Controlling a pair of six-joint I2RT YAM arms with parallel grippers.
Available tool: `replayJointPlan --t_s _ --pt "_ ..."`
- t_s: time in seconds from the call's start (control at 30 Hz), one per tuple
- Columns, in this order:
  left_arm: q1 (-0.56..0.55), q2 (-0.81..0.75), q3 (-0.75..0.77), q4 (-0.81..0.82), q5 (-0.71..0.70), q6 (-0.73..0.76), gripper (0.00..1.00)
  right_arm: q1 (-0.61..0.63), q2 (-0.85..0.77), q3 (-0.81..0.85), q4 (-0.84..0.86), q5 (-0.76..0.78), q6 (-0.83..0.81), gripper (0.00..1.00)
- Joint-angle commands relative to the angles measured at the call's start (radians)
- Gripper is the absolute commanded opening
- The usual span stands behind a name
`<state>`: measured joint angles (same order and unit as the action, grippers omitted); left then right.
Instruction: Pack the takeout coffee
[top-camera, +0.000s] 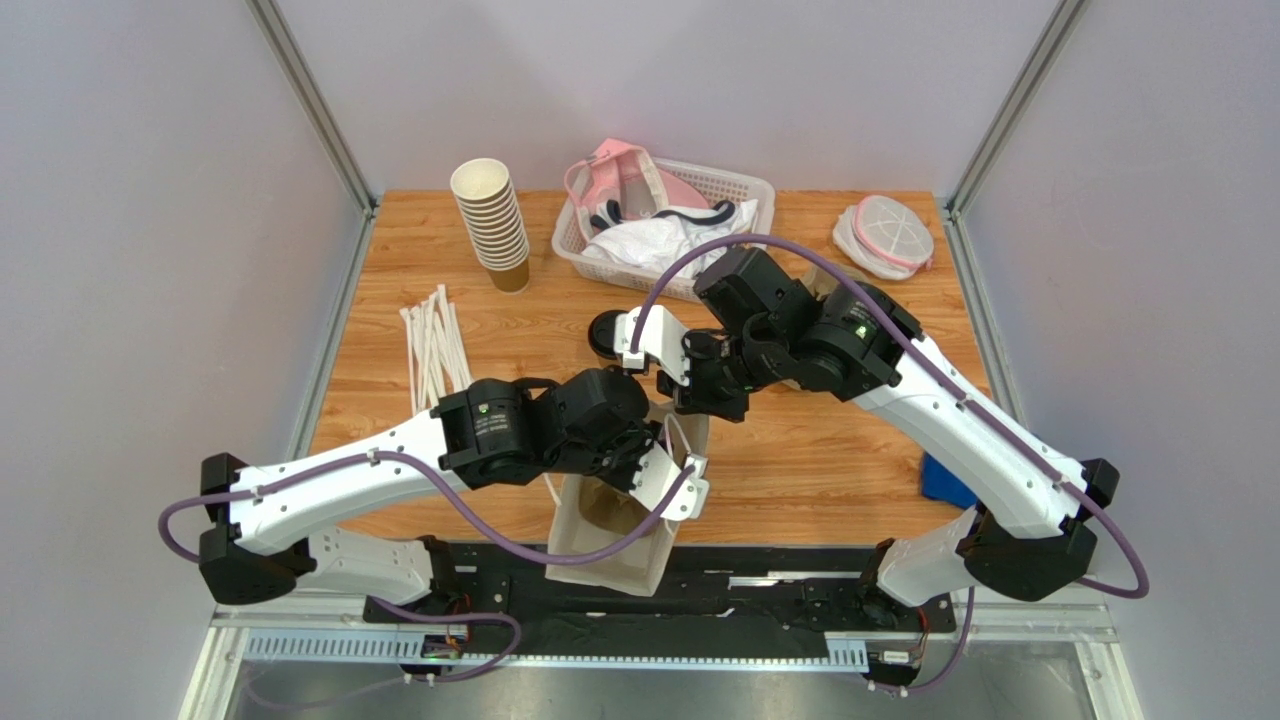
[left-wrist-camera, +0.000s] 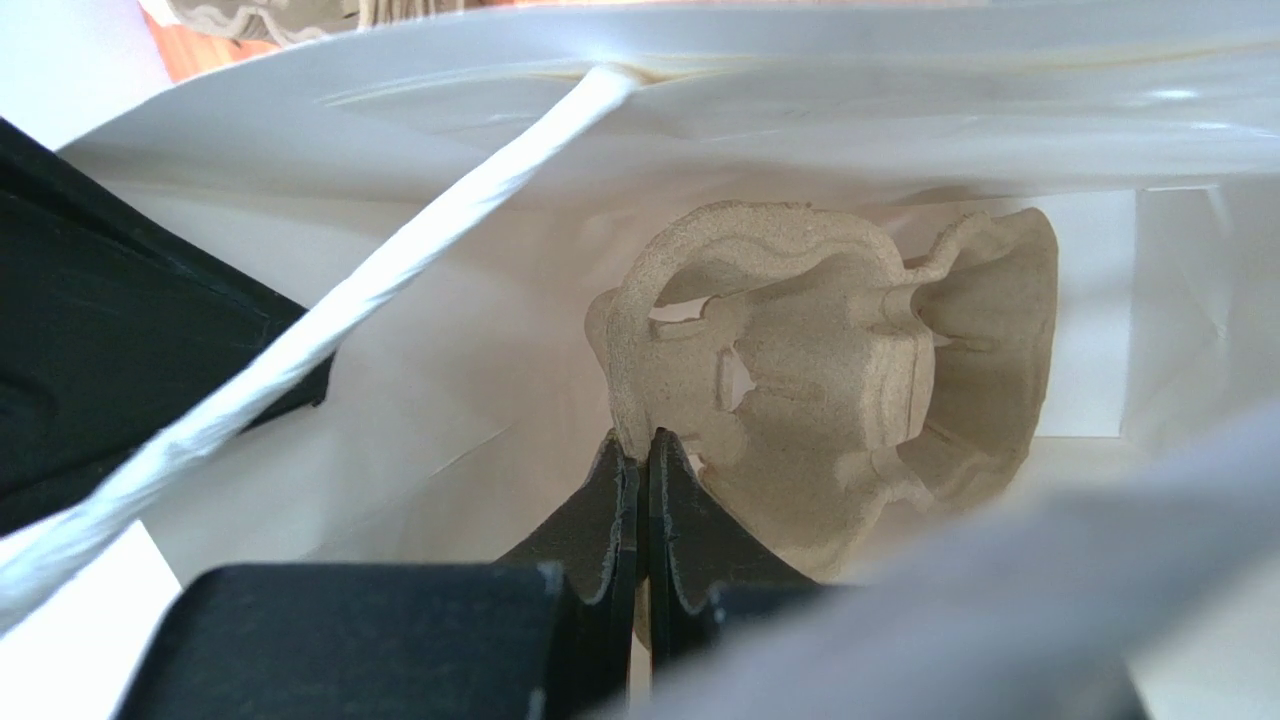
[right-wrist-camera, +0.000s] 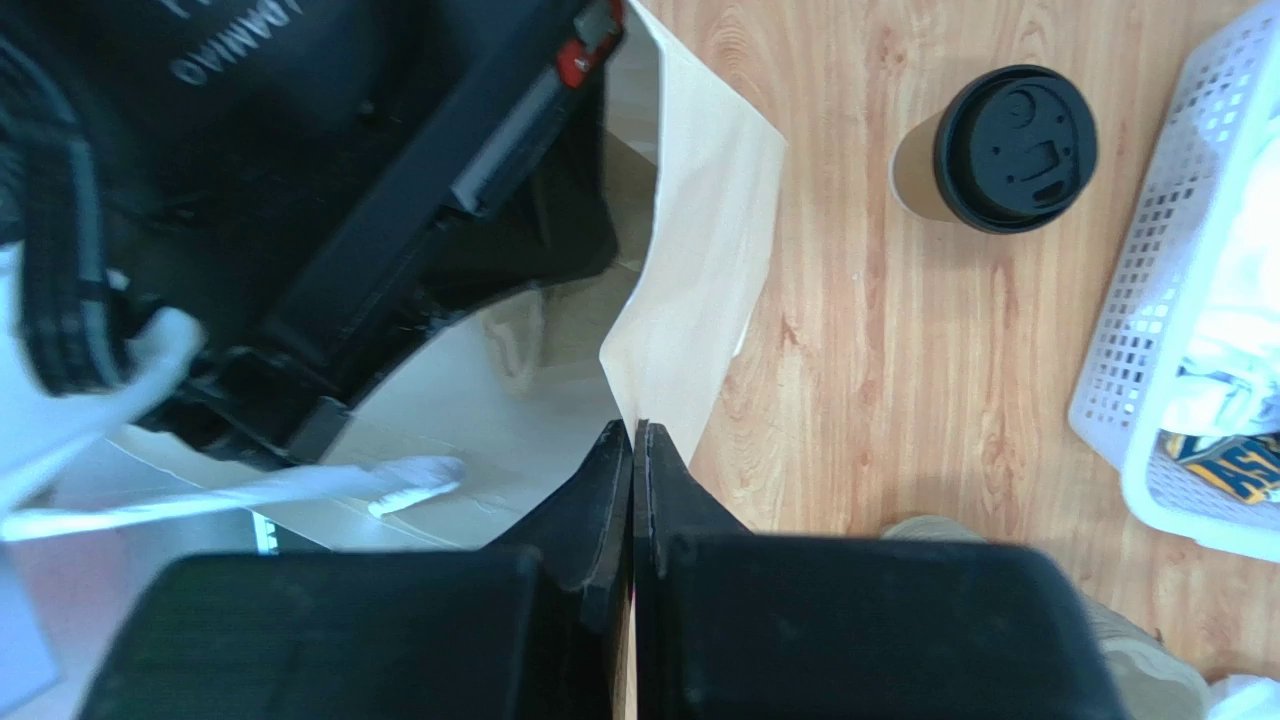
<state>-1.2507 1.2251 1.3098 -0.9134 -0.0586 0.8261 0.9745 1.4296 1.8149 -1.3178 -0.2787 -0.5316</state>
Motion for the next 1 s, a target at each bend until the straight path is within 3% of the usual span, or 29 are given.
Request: replayJointPlan --t_s 0.0,0.73,0.83,0.87,0.97 --pt "-0.021 0.005 0.075 -0.063 -0.004 -0.048 0.00 0.007 -0.026 0.011 0.045 0.015 -0.007 0.00" --pt "0.008 0.024 -0.110 0.024 0.052 -0.113 0.00 0.007 -0.026 0.034 0.040 -0.025 -0.005 0.00" --pt "0.014 0.011 -0.116 0.039 0.033 -0.116 0.14 0.007 -0.024 0.031 0.040 -0.027 -0.007 0.00" --pt "0.014 0.007 -0.113 0.045 0.029 -0.114 0.28 0.006 -0.024 0.027 0.040 -0.025 -0.008 0.00" --pt "0.014 -0.012 -0.098 0.054 0.016 -0.113 0.45 0.007 -0.026 0.018 0.042 -0.025 -0.011 0.00"
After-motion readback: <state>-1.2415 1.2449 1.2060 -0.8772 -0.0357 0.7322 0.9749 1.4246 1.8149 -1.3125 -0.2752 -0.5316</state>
